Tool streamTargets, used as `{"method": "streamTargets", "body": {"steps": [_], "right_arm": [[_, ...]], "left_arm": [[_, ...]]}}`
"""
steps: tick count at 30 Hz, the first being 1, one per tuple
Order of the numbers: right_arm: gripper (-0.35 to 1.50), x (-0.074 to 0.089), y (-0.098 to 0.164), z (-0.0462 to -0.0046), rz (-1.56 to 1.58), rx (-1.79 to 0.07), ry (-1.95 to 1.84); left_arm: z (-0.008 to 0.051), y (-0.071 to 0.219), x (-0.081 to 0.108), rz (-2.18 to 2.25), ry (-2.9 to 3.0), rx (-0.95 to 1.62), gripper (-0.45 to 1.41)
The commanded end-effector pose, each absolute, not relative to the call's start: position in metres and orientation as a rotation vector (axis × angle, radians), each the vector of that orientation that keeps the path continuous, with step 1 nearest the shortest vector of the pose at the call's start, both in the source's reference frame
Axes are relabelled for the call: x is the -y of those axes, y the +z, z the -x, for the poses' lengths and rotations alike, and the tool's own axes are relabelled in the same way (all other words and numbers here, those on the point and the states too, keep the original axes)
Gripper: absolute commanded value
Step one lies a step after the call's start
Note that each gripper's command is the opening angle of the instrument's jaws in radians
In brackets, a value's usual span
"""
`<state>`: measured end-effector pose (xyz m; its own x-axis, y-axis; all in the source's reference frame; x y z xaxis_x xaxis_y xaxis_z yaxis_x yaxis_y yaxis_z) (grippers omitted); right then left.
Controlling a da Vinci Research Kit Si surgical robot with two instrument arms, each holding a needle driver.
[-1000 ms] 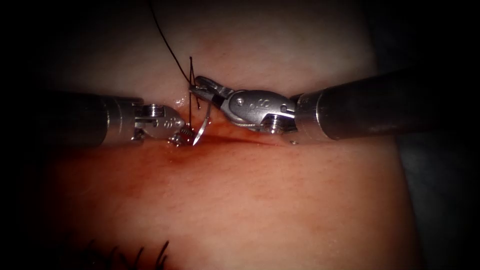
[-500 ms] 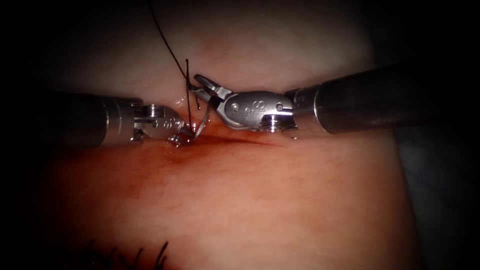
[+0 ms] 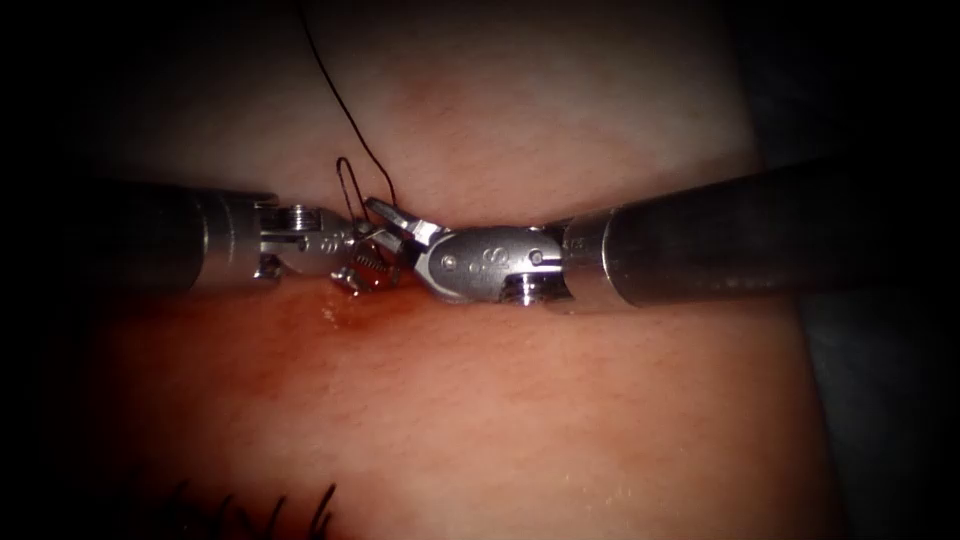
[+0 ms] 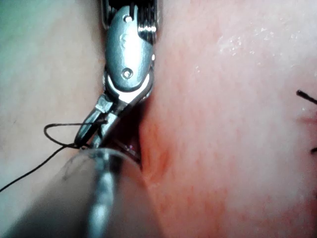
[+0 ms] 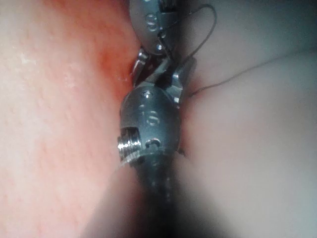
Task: Wound Closure
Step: Throw the needle through the bottom of the incision.
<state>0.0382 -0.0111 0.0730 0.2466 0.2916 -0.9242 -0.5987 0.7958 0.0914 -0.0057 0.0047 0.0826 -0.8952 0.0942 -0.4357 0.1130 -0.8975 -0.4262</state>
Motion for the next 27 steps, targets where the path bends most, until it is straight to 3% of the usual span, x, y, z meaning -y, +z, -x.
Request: {"method": "streamTargets", "body": {"steps": [1, 8, 14, 27], "right_arm": [[-0.35, 0.0109, 0.0731, -0.0384, 0.298, -1.183, 0.636], [-0.35, 0.0107, 0.0732, -0.0383, 0.249, -1.203, 0.701], [-0.35, 0.0103, 0.0733, -0.0379, 0.215, -1.221, 0.763], [-0.35, 0.0084, 0.0730, -0.0374, 0.212, -1.203, 0.905]], "left_arm": [[0.0059, 0.0823, -0.0053, -0.788, -2.981, -0.692, 0.27], [0.0038, 0.0768, -0.0076, -1.132, -3.048, -0.463, 0.25], [0.0026, 0.0732, -0.0064, -1.335, -3.062, -0.286, 0.10], [0.0050, 0.0733, -0.0003, -1.378, -3.053, -0.226, -0.01]]}}
